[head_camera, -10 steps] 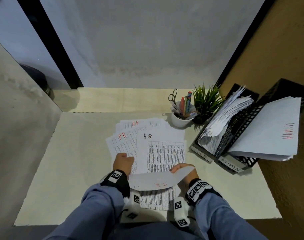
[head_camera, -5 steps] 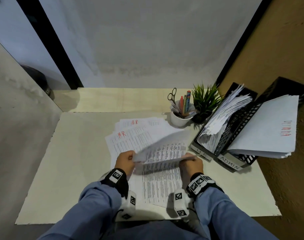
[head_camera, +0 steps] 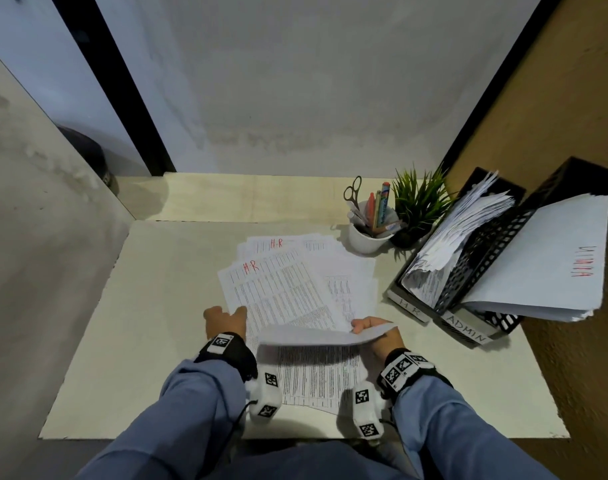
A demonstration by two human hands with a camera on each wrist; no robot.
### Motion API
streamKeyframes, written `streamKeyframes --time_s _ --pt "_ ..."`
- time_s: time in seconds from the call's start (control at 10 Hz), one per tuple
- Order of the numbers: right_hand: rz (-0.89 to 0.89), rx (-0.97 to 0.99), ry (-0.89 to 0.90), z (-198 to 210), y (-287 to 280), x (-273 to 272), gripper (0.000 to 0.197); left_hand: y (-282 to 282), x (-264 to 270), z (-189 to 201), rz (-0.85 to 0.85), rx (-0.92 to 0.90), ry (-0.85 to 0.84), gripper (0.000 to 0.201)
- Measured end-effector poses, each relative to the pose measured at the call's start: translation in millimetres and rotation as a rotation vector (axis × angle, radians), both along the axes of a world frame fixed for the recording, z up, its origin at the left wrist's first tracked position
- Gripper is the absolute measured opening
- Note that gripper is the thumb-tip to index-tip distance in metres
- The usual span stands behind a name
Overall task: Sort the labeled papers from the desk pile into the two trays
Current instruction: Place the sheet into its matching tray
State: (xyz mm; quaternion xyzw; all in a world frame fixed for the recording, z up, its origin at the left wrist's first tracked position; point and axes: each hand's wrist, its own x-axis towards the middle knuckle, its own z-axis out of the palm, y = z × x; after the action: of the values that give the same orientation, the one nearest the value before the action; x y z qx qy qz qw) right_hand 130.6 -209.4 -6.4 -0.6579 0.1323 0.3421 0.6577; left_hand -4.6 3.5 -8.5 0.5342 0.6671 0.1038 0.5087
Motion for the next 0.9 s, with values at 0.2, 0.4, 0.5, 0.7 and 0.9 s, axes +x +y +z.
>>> streamKeyframes --time_s 0.2,0.4,0.5,0.7,0.9 --pt "-0.010 0.071 0.004 -5 1 2 0.040 7 -2 0 -0.099 0.153 -0.025 0.043" --pt "0.010 0.013 0.003 -12 0 5 0.055 10 1 18 -0.281 0.369 0.057 0.013" --pt "0.050 -0.053 0.014 -13 1 8 0.053 8 -1 22 -0.302 0.457 0.003 0.027" --pt "0.298 -0.364 -0.101 8 0 19 0.028 -1 10 33 -0.164 0.385 -0.204 0.018" --pt "0.250 -0.416 -0.146 20 1 20 0.033 -9 21 26 -0.245 0.221 -0.332 0.021"
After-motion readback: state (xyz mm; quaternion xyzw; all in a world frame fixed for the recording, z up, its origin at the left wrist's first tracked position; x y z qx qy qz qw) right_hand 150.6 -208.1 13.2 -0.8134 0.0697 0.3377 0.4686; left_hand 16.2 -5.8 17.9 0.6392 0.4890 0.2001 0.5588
